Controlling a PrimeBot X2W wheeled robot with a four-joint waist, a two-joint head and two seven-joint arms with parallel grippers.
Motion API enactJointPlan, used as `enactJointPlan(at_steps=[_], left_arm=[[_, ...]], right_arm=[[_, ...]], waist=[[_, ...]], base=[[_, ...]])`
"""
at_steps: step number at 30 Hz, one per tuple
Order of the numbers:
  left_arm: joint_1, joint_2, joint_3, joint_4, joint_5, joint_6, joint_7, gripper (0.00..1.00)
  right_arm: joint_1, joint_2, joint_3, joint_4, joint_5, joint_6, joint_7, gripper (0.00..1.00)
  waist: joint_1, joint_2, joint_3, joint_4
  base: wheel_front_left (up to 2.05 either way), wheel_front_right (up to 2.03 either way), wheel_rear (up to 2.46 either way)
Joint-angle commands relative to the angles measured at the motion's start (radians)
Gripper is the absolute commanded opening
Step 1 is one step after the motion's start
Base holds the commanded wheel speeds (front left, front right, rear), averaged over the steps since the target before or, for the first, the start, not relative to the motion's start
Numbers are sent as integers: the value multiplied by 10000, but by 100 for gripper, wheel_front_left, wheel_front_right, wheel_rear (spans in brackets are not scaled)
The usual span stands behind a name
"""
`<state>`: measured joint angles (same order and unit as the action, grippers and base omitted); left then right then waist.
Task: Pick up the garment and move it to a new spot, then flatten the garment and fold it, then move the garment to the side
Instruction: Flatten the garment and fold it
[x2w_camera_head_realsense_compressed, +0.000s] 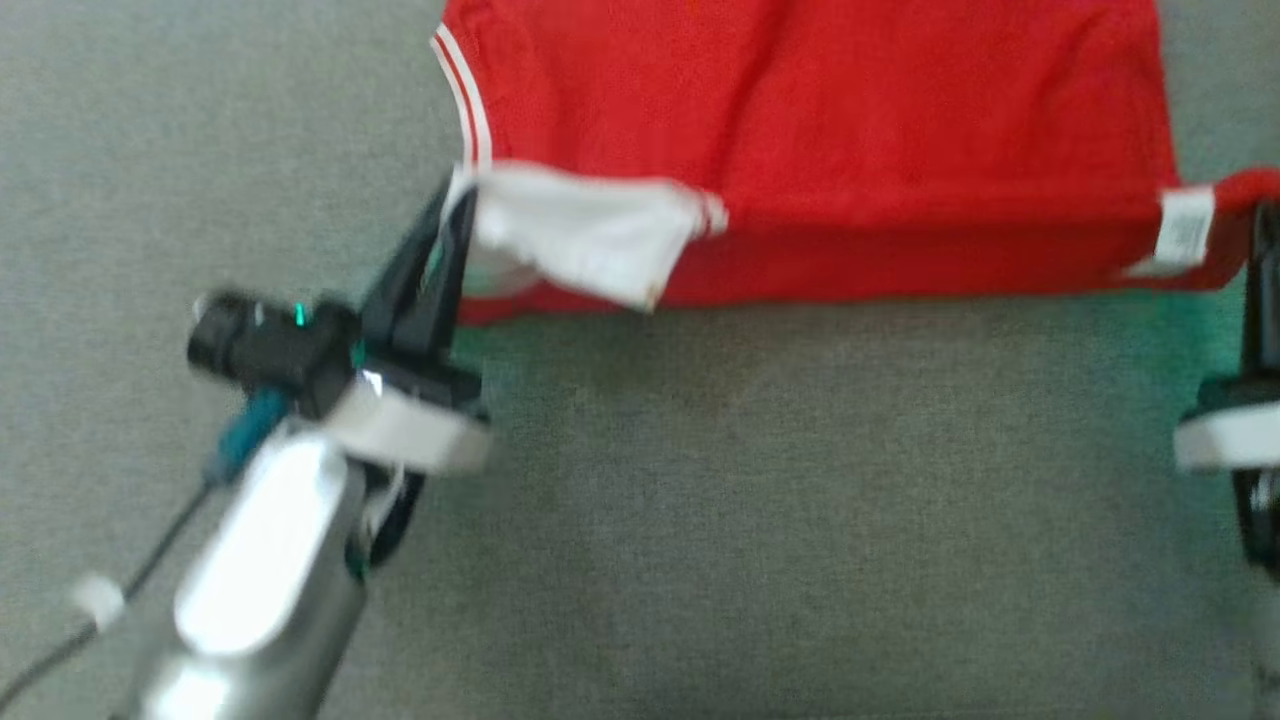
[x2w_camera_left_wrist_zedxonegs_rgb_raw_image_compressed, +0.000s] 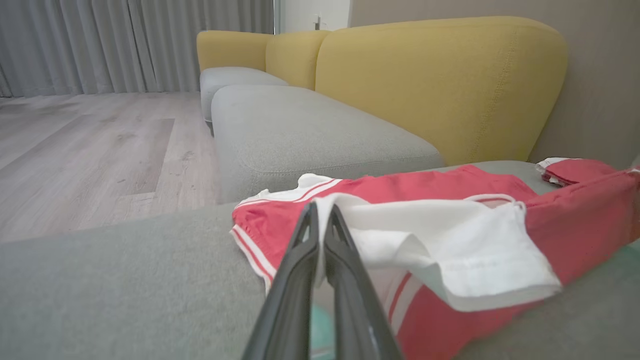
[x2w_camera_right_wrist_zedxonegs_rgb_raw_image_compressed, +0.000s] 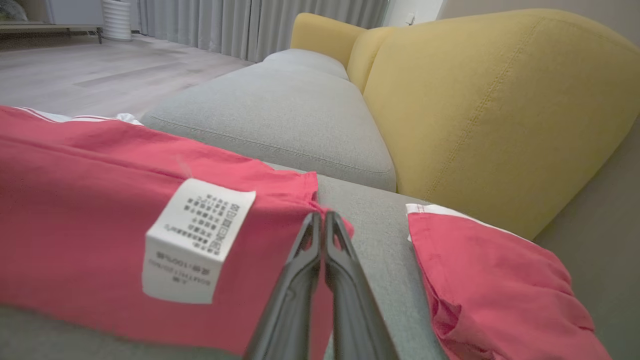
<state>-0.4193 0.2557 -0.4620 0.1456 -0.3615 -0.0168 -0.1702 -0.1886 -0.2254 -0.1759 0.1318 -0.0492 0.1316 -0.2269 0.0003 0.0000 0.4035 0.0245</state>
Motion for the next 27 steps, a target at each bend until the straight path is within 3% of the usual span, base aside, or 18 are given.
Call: enactJointPlan(at_steps=[1,5,6,7,8,12,17,27], left_arm=[[-650,125,370,-132,117,-94,56,0],[-1803,-5,330,444,227,-263,90,0],[-2012,-59,350,605,235,-257,34,4],[-2168,-103,364,785,247,-240,-16,49],[-2291,-154,378,940,260,-220,-110,100],[-2320,-369,380,1358,346,-79,-545,100],[-1113,-763,330,1236,739,428,-899,100],[598,-1283,979,1476,973,477,-914,100]], right_arm=[[-429,-324,178,-101,73,-9,39,0],[-1482,-430,528,509,38,-9,-47,0],[-1686,-452,659,647,16,-9,-100,2],[-1881,-429,681,751,-37,-9,-163,100],[-2034,-402,713,846,-114,-9,-220,100],[-2253,-156,737,887,-402,-9,-334,100],[-1392,384,314,-10,-420,-9,-345,100],[-541,764,269,-120,-344,-9,-347,100]], waist=[[-3,0,391,-55],[-3,0,718,-132],[-3,0,770,-143],[-3,0,805,-159],[-3,0,829,-168],[-3,0,792,-152],[-3,0,391,-43],[-3,0,-61,-163]], base=[[0,0,0],[0,0,0],[0,0,0],[0,0,0],[0,0,0],[0,0,0],[0,0,0],[0,0,0]])
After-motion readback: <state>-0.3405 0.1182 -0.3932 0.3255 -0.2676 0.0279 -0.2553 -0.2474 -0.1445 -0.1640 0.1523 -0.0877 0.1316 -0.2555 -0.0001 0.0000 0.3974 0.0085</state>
